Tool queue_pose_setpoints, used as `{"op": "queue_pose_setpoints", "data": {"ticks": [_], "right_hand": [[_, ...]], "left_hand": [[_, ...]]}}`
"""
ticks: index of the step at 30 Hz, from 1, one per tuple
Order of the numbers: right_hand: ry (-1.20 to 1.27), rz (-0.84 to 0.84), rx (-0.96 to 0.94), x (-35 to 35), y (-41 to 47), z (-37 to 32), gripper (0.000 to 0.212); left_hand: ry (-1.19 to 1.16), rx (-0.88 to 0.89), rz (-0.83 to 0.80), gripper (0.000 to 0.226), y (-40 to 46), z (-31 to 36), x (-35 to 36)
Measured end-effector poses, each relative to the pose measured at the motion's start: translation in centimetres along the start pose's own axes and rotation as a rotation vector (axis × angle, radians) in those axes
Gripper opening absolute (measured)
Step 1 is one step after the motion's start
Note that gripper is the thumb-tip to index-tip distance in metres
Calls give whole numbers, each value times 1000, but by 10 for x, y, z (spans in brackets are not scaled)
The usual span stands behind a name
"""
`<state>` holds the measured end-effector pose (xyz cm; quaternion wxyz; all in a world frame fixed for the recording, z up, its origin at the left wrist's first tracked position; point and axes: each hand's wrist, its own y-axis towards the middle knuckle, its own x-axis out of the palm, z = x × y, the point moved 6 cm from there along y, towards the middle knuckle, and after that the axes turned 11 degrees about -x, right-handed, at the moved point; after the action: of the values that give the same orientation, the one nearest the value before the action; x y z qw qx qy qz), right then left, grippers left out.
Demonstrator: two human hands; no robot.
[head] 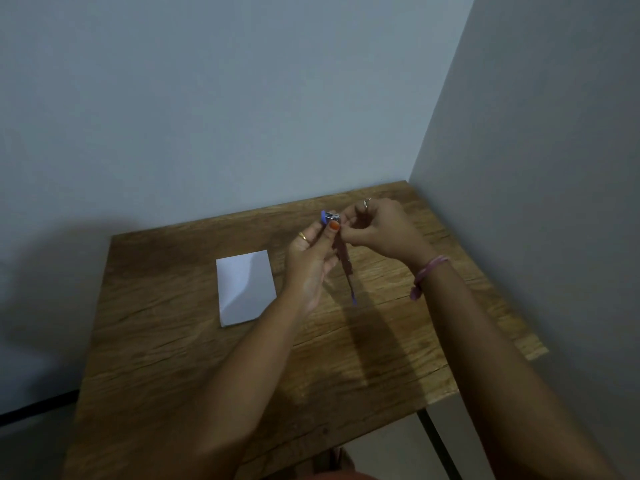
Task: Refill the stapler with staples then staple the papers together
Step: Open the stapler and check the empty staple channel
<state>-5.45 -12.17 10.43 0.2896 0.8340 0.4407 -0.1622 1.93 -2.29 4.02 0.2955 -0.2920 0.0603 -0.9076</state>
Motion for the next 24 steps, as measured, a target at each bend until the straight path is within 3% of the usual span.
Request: {"op": "queue_pose_setpoints", "data": {"ticks": [4,14,19,24], "right_hand": [[-15,10,8,3,2,1,11],[51,352,-25,3,0,4,11],[692,520,127,-8,-13,40,13],[961,527,165,-15,-22,55,12]], "left_hand": [[69,24,58,25,-1,5,-1],[49,212,326,22,-1,14,3],[-308,160,150,19,1,18,0],[-654,-47,-30,58,-10,-9,-3]]}}
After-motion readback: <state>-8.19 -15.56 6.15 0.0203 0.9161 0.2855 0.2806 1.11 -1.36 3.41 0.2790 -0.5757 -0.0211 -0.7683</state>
